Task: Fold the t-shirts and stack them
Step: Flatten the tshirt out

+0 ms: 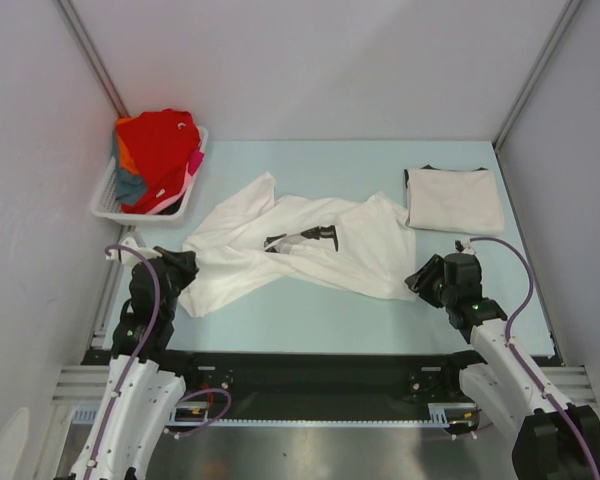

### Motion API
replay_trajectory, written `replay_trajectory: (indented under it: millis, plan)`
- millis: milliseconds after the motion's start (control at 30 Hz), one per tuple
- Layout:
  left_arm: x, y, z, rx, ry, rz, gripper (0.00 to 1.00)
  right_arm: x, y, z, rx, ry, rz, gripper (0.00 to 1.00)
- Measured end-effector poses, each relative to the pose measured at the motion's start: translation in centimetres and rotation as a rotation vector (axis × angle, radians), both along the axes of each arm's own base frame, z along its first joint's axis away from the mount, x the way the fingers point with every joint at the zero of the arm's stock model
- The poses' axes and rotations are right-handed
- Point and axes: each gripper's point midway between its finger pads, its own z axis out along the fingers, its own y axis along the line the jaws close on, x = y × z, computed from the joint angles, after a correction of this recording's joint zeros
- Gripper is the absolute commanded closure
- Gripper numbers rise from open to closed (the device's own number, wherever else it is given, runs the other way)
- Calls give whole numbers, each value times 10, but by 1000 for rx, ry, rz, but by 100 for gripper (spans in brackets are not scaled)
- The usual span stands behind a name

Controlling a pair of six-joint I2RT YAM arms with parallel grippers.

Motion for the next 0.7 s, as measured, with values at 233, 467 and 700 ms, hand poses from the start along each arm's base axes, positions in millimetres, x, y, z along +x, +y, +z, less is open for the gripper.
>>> replay_trajectory:
  millis: [233, 467, 700]
  plan:
    - [-1, -1, 17, -4, -24, -8, 100, -10, -2, -8, -4, 54, -11, 37]
    - [-2, -2, 16, -4, -19, -10, 100, -27, -2, -19, -4, 146, -40, 41]
    - [-2, -3, 16, -5, -16, -18, 100, -26, 7, -16, 46, 146, -50, 45]
